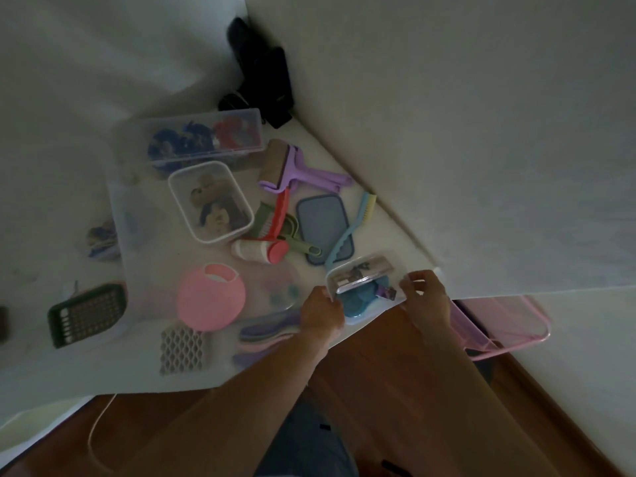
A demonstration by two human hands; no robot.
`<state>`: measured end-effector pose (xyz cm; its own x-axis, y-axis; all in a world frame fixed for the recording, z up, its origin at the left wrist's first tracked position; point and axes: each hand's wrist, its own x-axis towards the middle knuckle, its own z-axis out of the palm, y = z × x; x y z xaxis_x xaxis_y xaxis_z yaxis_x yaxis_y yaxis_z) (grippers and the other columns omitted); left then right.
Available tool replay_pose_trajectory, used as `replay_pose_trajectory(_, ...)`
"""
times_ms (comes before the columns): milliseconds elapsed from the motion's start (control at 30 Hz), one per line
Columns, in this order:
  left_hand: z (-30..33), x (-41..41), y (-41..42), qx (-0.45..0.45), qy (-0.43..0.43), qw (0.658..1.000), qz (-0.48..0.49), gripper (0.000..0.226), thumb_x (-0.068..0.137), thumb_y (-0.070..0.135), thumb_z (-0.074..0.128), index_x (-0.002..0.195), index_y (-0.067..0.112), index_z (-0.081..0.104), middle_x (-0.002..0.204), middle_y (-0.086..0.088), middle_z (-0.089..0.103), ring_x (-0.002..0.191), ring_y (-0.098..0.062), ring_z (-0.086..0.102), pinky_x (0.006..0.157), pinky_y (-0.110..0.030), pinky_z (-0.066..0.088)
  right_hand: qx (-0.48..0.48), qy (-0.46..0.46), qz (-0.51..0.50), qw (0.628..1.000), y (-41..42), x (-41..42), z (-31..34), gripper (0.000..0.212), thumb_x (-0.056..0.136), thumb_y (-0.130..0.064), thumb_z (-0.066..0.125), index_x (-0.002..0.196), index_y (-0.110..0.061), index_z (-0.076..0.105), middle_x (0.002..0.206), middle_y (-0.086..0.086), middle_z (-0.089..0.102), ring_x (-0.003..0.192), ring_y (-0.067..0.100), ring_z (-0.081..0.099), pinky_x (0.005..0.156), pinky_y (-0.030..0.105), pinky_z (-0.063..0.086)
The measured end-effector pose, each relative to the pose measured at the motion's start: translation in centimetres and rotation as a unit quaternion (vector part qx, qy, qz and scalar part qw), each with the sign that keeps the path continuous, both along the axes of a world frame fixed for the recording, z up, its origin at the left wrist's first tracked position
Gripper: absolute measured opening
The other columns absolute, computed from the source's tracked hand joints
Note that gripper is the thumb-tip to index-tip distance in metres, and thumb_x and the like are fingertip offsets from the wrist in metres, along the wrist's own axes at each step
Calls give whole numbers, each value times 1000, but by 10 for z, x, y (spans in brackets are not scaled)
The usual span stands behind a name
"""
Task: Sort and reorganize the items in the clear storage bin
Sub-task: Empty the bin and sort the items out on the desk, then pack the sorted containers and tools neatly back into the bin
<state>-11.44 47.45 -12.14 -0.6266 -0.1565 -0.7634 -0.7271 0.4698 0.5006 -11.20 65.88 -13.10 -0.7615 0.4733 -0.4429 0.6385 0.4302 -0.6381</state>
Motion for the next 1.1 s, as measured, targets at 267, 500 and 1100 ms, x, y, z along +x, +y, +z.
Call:
replay_pose_trajectory(267, 9, 33, 7, 38, 57, 997, 25, 40, 95, 15, 56, 134, 16, 51, 122, -5, 64, 114, -24, 61, 92, -30, 47, 48, 12, 37, 998, 12, 15, -7, 20, 87, -22, 71, 103, -14, 62, 92, 4, 65, 82, 24, 62, 75, 32, 46)
replay_pose_trajectory(500, 15, 60, -10, 221, 35, 955, 192, 41, 84, 1, 69, 116, 18, 51, 98, 2, 59, 89, -10, 61, 74, -13, 50, -33, 48, 49, 997, 12, 33, 8, 24, 92, -17, 62, 116, -14, 63, 97, 12, 68, 82, 27, 66, 69, 36, 55)
replay_pose_trajectory(1100, 36, 111, -147, 177, 84, 967, 162, 10, 98, 26, 58, 106, 27, 64, 112, -4, 68, 103, -20, 66, 93, -37, 55, -177, -25, 68, 982, -62, 55, 36, 17, 96, -15, 59, 112, -15, 65, 98, 8, 71, 84, 23, 72, 68, 29, 58)
